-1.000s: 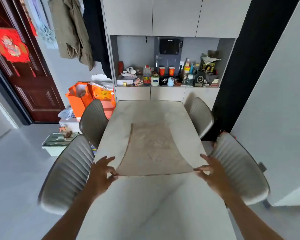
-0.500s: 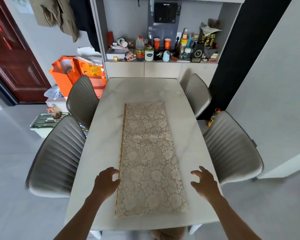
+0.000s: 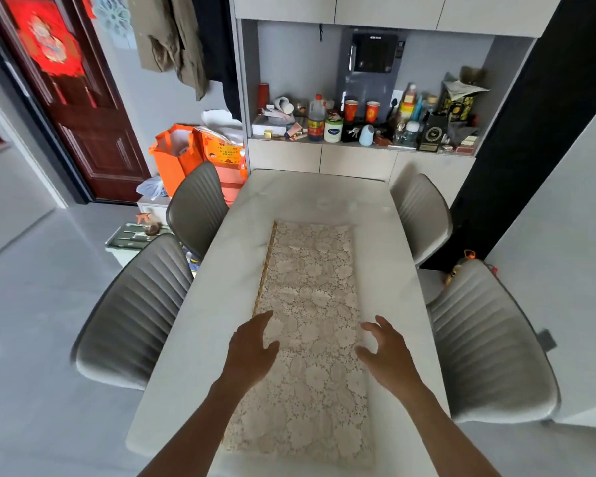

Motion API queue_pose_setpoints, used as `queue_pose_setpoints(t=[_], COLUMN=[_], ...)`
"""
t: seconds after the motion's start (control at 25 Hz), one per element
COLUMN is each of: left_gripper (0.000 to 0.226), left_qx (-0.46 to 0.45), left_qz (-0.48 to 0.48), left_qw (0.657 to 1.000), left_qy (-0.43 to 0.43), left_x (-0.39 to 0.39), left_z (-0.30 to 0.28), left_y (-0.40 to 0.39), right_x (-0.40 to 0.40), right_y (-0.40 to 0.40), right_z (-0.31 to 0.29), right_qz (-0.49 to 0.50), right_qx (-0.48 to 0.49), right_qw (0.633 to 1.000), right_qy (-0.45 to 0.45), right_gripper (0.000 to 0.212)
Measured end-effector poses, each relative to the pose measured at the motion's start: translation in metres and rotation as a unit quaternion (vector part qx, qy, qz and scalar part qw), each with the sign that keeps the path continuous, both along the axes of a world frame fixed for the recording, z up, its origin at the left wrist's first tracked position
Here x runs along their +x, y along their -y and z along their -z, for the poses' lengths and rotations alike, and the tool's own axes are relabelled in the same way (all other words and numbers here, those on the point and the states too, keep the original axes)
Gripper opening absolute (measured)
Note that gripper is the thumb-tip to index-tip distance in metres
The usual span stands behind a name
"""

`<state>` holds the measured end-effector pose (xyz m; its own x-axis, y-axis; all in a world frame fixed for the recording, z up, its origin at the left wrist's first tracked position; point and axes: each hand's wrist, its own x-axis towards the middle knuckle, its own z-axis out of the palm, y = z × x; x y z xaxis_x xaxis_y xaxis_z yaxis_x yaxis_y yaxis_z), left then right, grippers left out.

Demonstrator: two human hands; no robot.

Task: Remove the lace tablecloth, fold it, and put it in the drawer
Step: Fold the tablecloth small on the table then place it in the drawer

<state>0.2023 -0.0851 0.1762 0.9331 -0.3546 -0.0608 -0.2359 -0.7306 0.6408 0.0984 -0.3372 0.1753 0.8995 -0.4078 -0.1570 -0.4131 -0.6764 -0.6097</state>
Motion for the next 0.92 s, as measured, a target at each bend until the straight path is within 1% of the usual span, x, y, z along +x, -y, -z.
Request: queue_pose_setpoints(t=[0.12,0.2,0.28,0.36,0.48,0.56,0.64,0.72,0.92], left_gripper=[0.063,0.063,0.062,0.061,0.065,0.070,0.074,0.075,0.072], left_qx=[0.014,0.006,-0.001,-0.031,-0.076,-0.083,-0.089,-0.103,-0.095], left_qz=[-0.017,-0.026,-0.030,-0.022,0.032,0.084,0.118,0.136,0.194], left_qw=[1.000,1.000,0.999,0.999,0.996,0.992,0.989,0.985,0.975], left_qy=[0.012,0.007,0.021,0.033,0.028,0.034,0.014,0.010,0.040], left_x=[-0.014,-0.011,0.008,0.032,0.065,0.084,0.096,0.103,0.117], left_z=[-0.002,-0.005,-0.009,-0.010,-0.006,-0.005,-0.008,-0.013,-0.039], left_y=[-0.004,-0.016,-0.032,-0.051,-0.086,-0.117,-0.145,-0.169,-0.225], right_x=[0.014,0.022,0.035,0.048,0.061,0.071,0.074,0.070,0.070], right_y=[-0.013,-0.035,-0.063,-0.093,-0.152,-0.197,-0.234,-0.263,-0.327], right_z=[-0.004,-0.009,-0.016,-0.021,-0.024,-0.029,-0.034,-0.039,-0.056], right_qz=[-0.033,-0.047,-0.059,-0.050,-0.007,0.034,0.085,0.094,0.138], right_qx=[0.032,0.051,0.063,0.069,0.075,0.079,0.091,0.093,0.071], right_qw=[0.999,0.997,0.995,0.995,0.993,0.990,0.986,0.983,0.976], right_qy=[0.023,0.034,0.049,0.057,0.089,0.108,0.114,0.129,0.152], right_gripper=[0.053,0.053,0.053,0.054,0.062,0.071,0.077,0.078,0.076])
